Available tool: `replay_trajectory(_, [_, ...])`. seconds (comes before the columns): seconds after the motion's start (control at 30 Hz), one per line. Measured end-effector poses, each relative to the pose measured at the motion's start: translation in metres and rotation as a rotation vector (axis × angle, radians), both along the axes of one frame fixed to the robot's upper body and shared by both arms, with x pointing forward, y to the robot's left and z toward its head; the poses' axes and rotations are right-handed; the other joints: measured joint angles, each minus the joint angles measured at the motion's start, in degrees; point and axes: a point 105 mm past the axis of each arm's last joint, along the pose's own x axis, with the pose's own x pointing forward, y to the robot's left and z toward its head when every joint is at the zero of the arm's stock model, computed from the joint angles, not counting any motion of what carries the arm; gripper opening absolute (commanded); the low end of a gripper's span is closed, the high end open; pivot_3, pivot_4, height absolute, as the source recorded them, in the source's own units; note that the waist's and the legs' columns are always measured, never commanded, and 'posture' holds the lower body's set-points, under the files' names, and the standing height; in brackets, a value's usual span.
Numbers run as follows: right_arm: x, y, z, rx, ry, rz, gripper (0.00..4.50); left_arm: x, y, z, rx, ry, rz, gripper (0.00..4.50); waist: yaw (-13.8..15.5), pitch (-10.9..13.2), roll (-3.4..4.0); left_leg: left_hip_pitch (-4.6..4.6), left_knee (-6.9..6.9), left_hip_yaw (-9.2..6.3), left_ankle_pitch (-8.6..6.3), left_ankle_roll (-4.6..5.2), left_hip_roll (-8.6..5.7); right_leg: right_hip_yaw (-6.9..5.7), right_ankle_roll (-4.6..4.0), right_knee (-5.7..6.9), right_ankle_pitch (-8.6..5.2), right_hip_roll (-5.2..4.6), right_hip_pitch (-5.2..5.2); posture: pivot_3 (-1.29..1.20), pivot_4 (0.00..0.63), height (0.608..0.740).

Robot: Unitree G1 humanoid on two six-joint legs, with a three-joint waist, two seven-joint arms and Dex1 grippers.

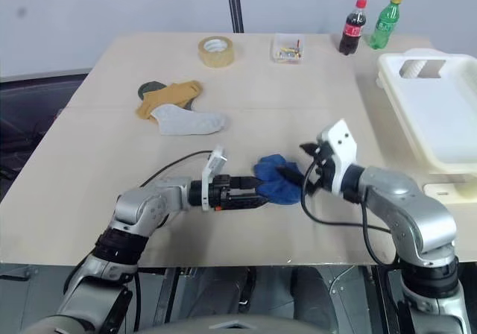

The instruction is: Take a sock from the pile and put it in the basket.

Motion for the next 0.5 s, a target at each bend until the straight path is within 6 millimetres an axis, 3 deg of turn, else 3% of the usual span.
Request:
replay_trajectory(0.13, [0.013,0.016,-0.026,-0.004,0.087,-0.047,4.45,-0.007,0.016,-0.002,0.08,-0.048,0.037,4.5,-0.01,0.02,0.07,-0.07,-0.06,0.11,0.01,-0.02,-0.04,0.18,-0.03,0.02,0.01,-0.02,-0.16,0.0,0.15,0.74])
replay_trajectory(0.3, [0.008,0.026,-0.055,-0.102,0.146,-0.08,4.45,-0.019,0.044,-0.002,0.203,-0.153,0.076,4.5,-0.46,0.01,0.04,-0.12,-0.28,0.31,0.13,-0.23,-0.05,0.39,-0.03,0.01,0.01,-0.08,-0.36,0.0,0.15,0.74])
replay_trajectory(0.5, [0.008,0.023,-0.05,-0.078,0.121,-0.117,4.45,-0.017,0.039,-0.001,0.191,-0.188,0.081,4.5,-0.04,0.02,0.06,-0.07,-0.28,0.35,0.01,-0.02,-0.03,0.34,-0.01,0.03,0.01,-0.03,-0.35,0.0,0.15,0.74])
